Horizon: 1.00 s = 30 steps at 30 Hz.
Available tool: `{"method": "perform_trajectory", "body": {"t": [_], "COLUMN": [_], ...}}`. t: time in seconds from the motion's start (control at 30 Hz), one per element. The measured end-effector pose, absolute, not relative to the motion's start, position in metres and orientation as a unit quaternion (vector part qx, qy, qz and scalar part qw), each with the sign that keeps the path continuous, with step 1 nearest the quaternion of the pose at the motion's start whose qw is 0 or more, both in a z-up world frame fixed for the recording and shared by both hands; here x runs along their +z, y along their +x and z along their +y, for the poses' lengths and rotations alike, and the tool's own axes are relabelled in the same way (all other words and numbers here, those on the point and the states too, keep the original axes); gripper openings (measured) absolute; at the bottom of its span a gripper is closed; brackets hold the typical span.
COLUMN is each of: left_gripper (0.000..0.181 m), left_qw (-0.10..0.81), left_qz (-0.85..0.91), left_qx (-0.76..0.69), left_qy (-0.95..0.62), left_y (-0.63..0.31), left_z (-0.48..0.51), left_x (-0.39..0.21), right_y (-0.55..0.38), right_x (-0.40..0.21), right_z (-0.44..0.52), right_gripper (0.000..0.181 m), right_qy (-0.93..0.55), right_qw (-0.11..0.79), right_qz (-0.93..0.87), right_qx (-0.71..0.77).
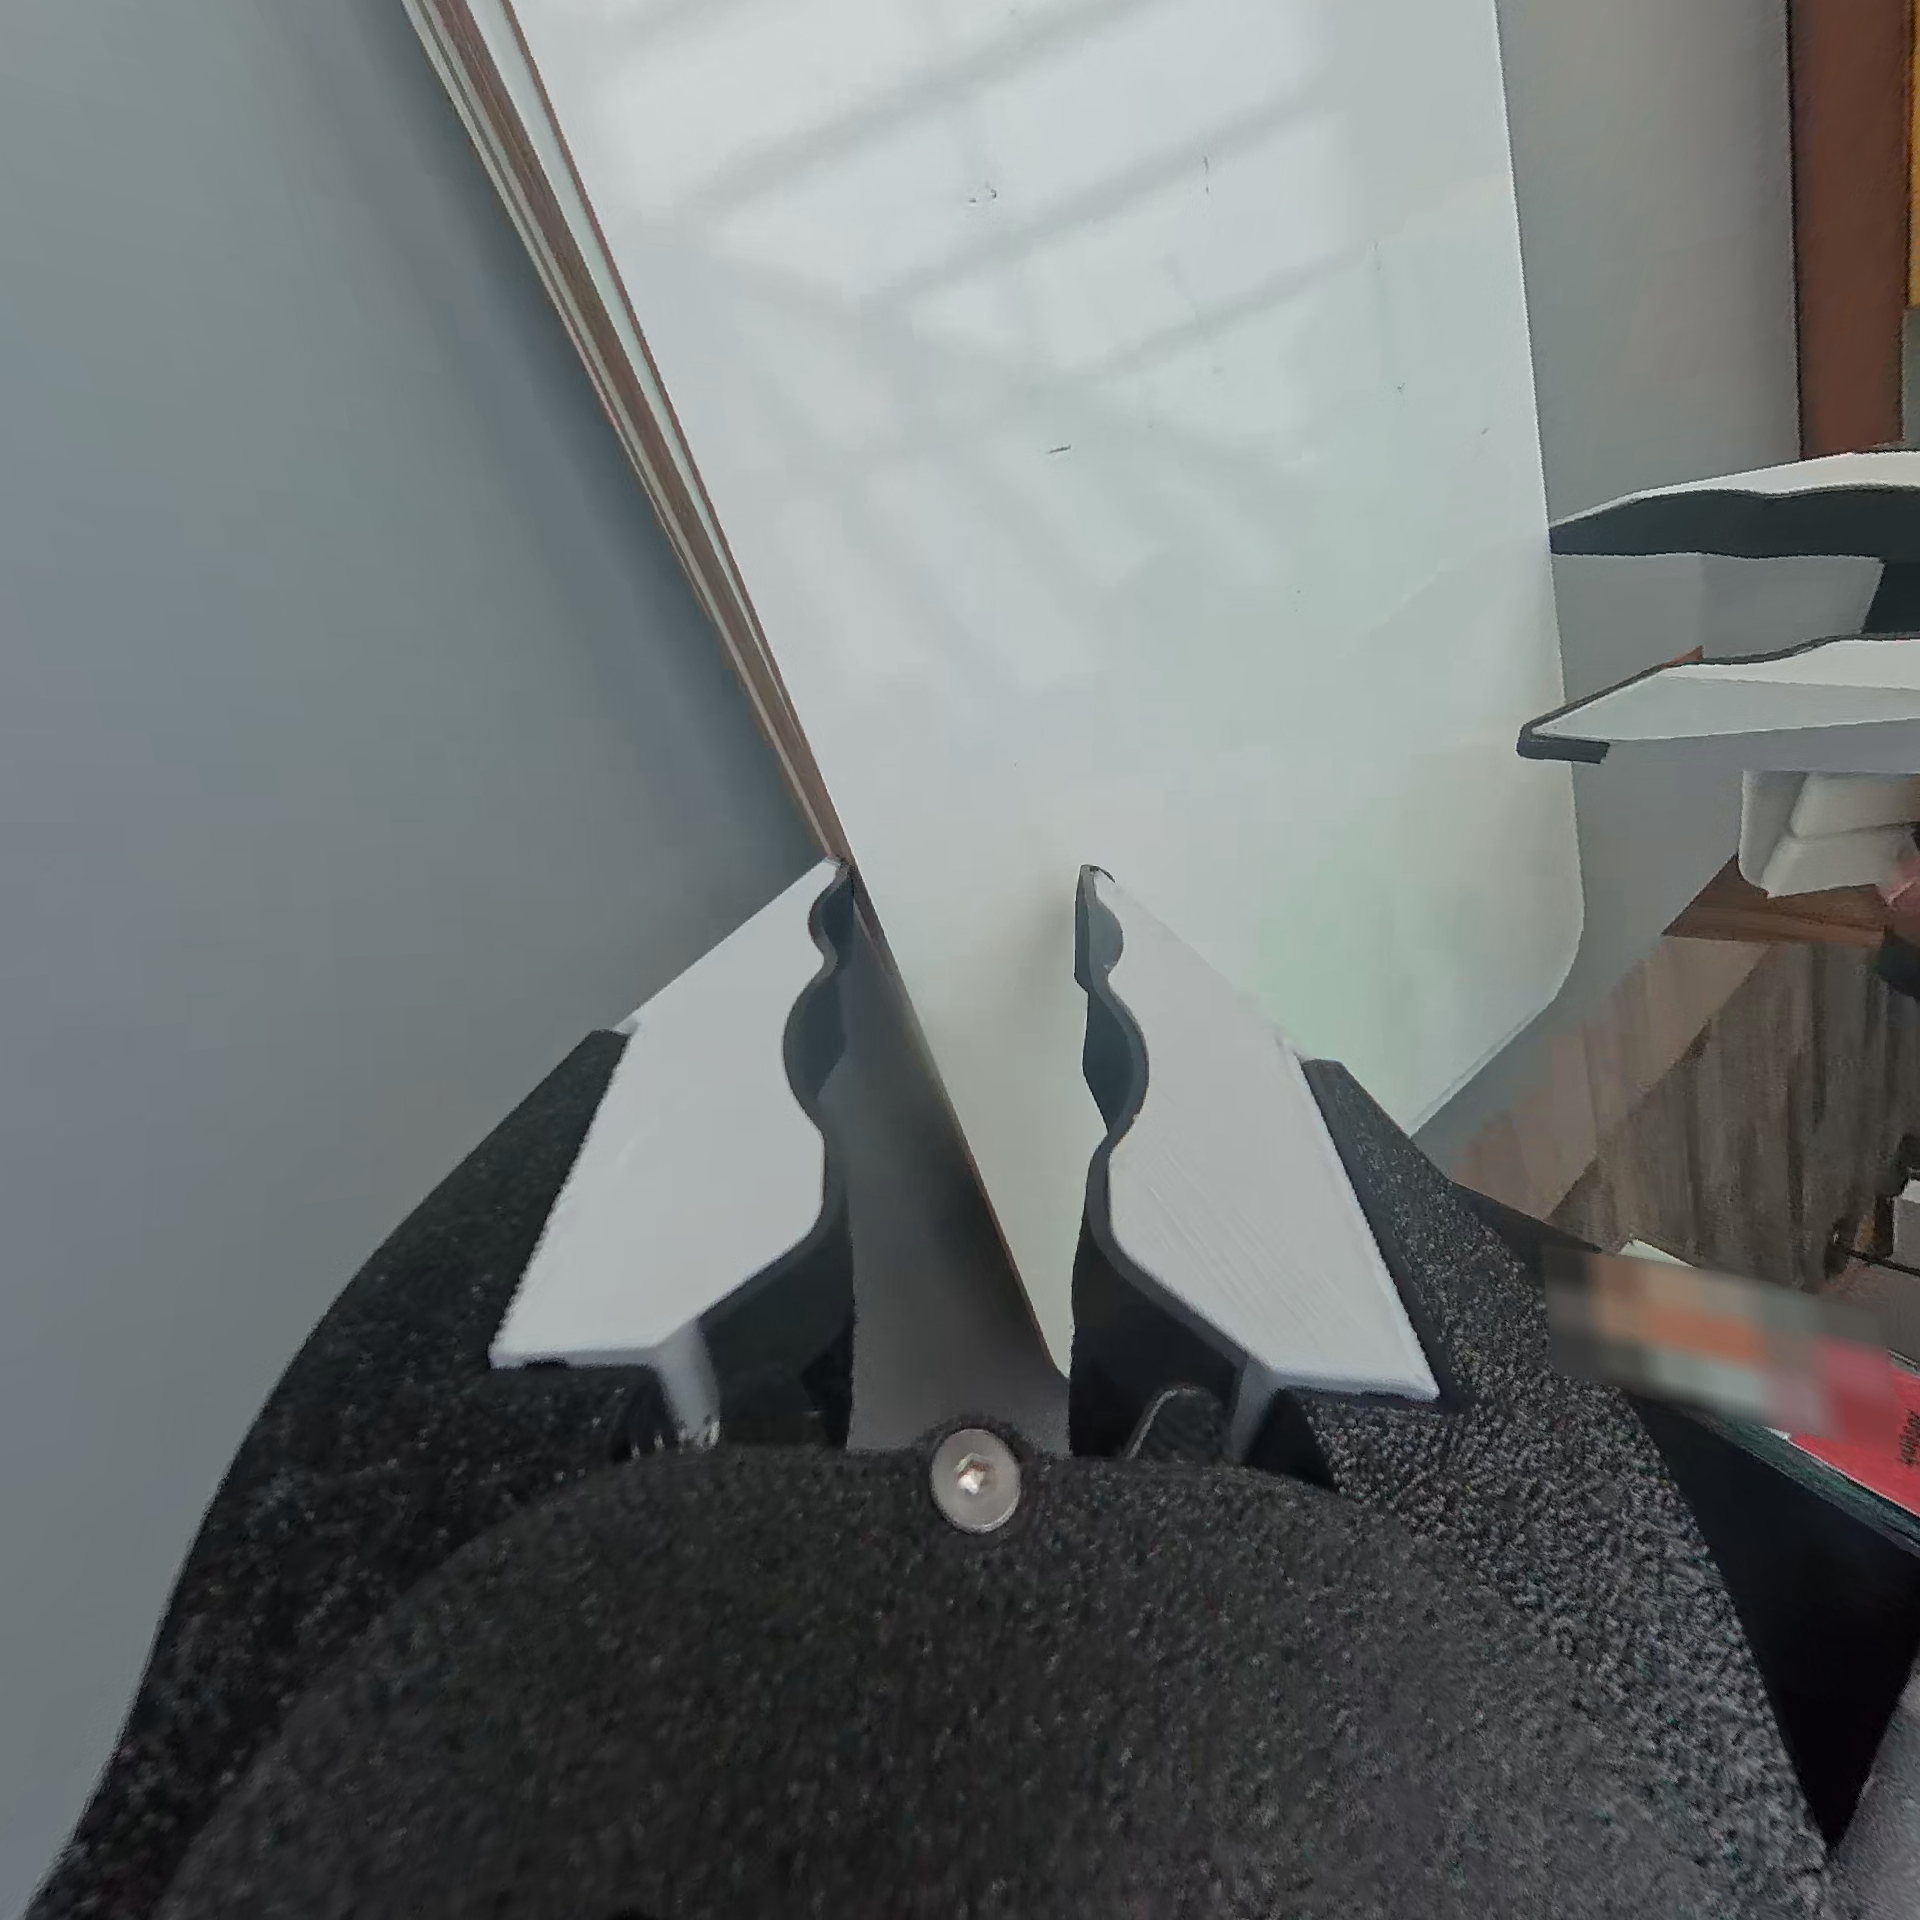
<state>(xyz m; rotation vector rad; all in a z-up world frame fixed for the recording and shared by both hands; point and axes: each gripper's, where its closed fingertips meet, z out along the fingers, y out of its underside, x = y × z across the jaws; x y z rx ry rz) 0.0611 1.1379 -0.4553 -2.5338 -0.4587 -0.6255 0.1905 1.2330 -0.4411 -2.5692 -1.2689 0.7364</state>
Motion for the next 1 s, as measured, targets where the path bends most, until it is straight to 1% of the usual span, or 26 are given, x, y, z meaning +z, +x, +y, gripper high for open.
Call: {"method": "perform_trajectory", "body": {"t": [0.1, 0.33, 0.4, 0.47, 0.5, 0.57, 0.63, 0.7, 0.8, 0.97, 1.0], "left_gripper": [0.046, 0.048, 0.048, 0.044, 0.045, 0.055, 0.068, 0.074, 0.083, 0.078, 0.082], "left_qw": [0.247, 0.243, 0.244, 0.271, 0.289, 0.312, 0.317, 0.315, 0.310, 0.304, 0.301], "left_qz": [-0.171, -0.161, -0.175, -0.203, -0.212, -0.220, -0.228, -0.240, -0.265, -0.256, -0.253], "left_qx": [-0.218, -0.207, -0.223, -0.223, -0.214, -0.195, -0.180, -0.176, -0.168, -0.173, -0.171], "left_qy": [-0.928, -0.934, -0.927, -0.914, -0.909, -0.903, -0.903, -0.901, -0.897, -0.901, -0.903], "left_y": [0.068, 0.074, 0.074, 0.063, 0.055, 0.042, 0.033, 0.026, 0.017, 0.021, 0.023], "left_z": [1.134, 1.129, 1.130, 1.135, 1.139, 1.148, 1.159, 1.172, 1.192, 1.215, 1.218], "left_x": [-0.454, -0.454, -0.452, -0.444, -0.439, -0.432, -0.434, -0.441, -0.450, -0.452, -0.451], "right_y": [0.198, 0.205, 0.206, 0.205, 0.205, 0.205, 0.201, 0.190, 0.169, 0.142, 0.140], "right_x": [-0.441, -0.441, -0.440, -0.436, -0.432, -0.425, -0.426, -0.435, -0.451, -0.463, -0.462], "right_z": [1.229, 1.222, 1.223, 1.235, 1.244, 1.266, 1.283, 1.292, 1.299, 1.299, 1.297], "right_gripper": [0.092, 0.093, 0.091, 0.096, 0.099, 0.105, 0.111, 0.117, 0.119, 0.118, 0.117], "right_qy": [-0.863, -0.857, -0.854, -0.853, -0.852, -0.847, -0.843, -0.848, -0.857, -0.858, -0.856], "right_qw": [0.087, 0.088, 0.089, 0.113, 0.134, 0.179, 0.204, 0.196, 0.172, 0.145, 0.142], "right_qz": [-0.430, -0.442, -0.444, -0.435, -0.431, -0.429, -0.429, -0.419, -0.412, -0.419, -0.424], "right_qx": [0.251, 0.250, 0.258, 0.265, 0.266, 0.258, 0.253, 0.258, 0.258, 0.260, 0.261]}}
